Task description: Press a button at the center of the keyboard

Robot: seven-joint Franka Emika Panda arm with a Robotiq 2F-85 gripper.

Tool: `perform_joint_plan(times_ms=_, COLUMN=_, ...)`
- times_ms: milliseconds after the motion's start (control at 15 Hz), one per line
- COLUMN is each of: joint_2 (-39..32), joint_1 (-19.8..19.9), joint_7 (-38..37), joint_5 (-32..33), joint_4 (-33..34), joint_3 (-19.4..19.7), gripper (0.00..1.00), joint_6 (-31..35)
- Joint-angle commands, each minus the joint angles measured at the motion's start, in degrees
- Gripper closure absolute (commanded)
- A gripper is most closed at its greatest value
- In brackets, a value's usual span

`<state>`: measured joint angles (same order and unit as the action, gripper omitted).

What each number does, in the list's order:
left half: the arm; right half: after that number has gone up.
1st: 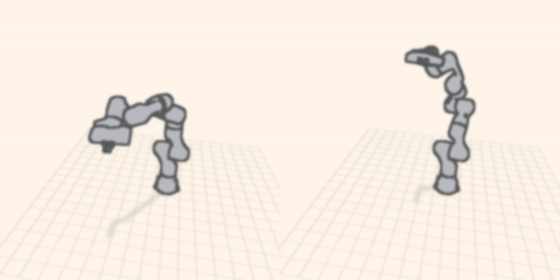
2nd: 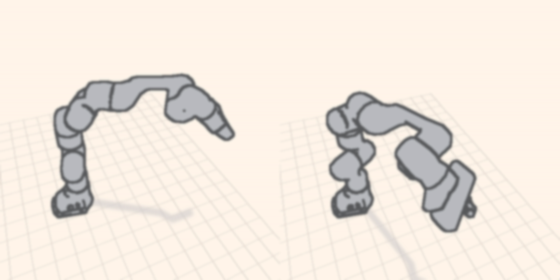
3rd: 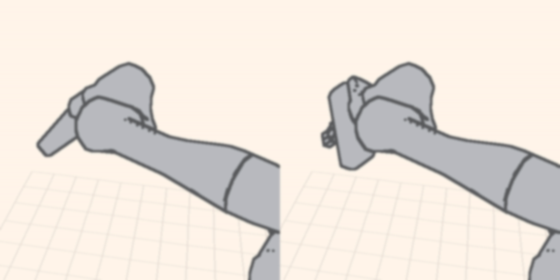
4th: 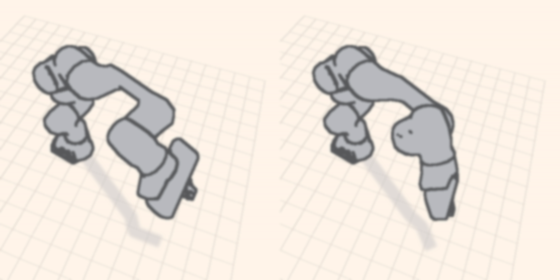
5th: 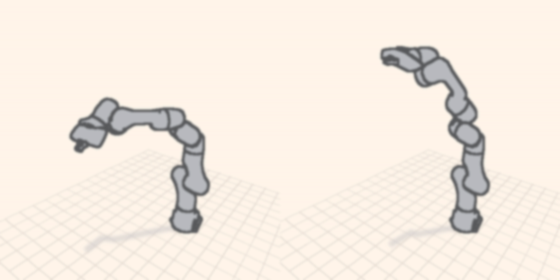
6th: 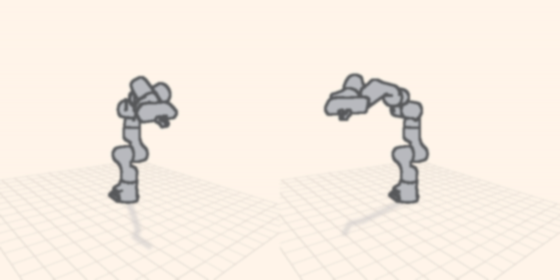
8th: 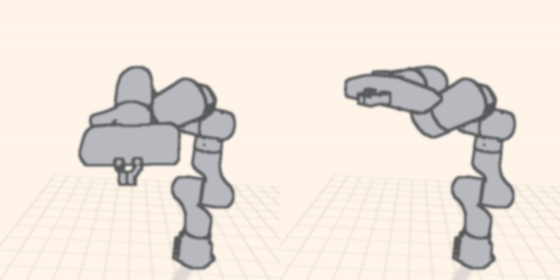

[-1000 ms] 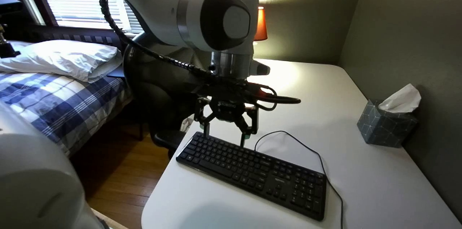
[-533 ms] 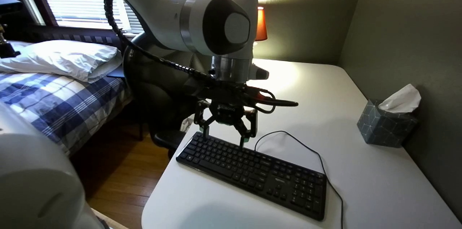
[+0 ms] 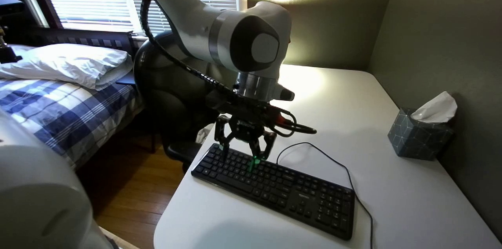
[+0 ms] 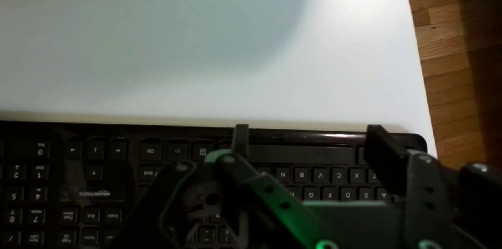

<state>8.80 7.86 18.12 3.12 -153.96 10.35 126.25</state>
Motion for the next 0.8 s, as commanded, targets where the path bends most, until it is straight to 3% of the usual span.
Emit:
perform_joint_plan(times_ms=0, joint_2=-4.06, joint_1=-0.26, joint_7=-0.62, joint_5=-2.28, joint_4=1.53, joint_3=-0.14, gripper=0.56, joint_6=3.67)
perform_joint_plan(times_ms=400, joint_2=-8.85, joint_1=-0.16, joint_7=-1.03, joint_5=-4.33, joint_4=2.18, joint_3=-0.68, gripper=0.99, joint_6=10.89)
perform_joint_plan(times_ms=733, joint_2=-12.51, joint_1=-0.09, joint_7=-1.32, joint_5=-4.34, joint_4=2.54, joint_3=-1.52, gripper=1.0, joint_6=15.4)
